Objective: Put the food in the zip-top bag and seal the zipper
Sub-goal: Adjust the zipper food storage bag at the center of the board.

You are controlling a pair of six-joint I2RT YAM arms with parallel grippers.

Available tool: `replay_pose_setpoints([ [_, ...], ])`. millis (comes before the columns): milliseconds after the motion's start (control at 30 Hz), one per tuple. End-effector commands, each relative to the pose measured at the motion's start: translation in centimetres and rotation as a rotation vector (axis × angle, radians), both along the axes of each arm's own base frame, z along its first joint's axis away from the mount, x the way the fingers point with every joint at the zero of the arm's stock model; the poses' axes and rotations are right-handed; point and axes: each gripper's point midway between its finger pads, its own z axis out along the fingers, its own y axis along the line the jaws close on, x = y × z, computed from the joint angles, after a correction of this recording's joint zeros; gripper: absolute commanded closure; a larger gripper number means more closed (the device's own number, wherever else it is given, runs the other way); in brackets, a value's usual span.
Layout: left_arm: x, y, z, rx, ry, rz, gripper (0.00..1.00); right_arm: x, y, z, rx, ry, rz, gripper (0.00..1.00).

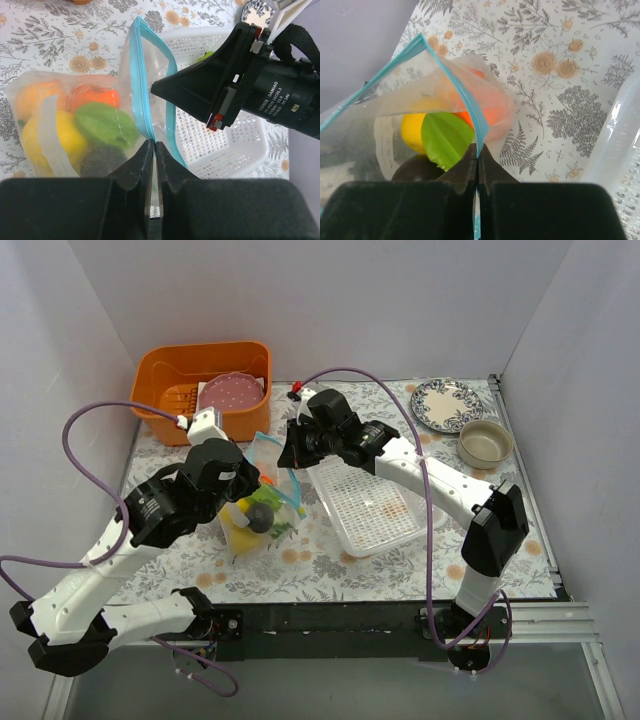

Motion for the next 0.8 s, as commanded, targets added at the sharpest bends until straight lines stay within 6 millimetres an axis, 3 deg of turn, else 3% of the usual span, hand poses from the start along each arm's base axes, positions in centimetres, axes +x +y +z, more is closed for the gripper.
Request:
replay_pose_setpoints([
  [0,0.6,-1.0,-3.7,0.091,0.067,-0.037,0.94,0.0,0.2,-0.4,0.044,0.015,0.017,0.99],
  [67,0.6,-2.1,-5.5,0.091,0.103,-0.068,0.94,0.3,-0.9,-2.7,0.002,0.05,-0.007,0.99],
  [100,0.7,-2.5,-6.9,0.09,0.118,-0.076,0.93,0.4,-1.2,-3.1,-0.004,0.054,-0.015,0.99],
  [200,0.7,-3.8,-8.4,0.062,0.145,-0.101,0.87,0.7,-2.5,-3.8,-0.005,0.039,-0.052,0.97],
  [300,1.0,-4.3,-7.7,0.032,0.123,-0.105,0.73,0.8,-3.3,-3.9,-0.016,0.037,-0.068,0.95],
  [367,1.4,-4.2,-6.9,0.027,0.091,-0.096,0.57,0.9,-3.4,-4.1,-0.025,0.037,-0.071,0.93],
  [433,1.7,-4.2,-5.9,0.029,0.063,-0.095,0.52,0.9,-3.5,-4.1,-0.026,0.034,-0.073,0.93],
  [500,2.1,-3.8,-5.5,0.049,0.045,-0.082,0.39,1.0,-3.5,-4.0,-0.026,0.03,-0.077,0.92],
  [633,2.8,-3.3,-4.6,0.085,0.014,-0.057,0.31,1.3,-3.6,-3.6,-0.023,0.015,-0.091,0.92],
  [767,3.6,-3.9,-4.7,0.11,0.012,-0.061,0.31,1.2,-3.9,-3.0,-0.013,0.006,-0.099,0.91],
])
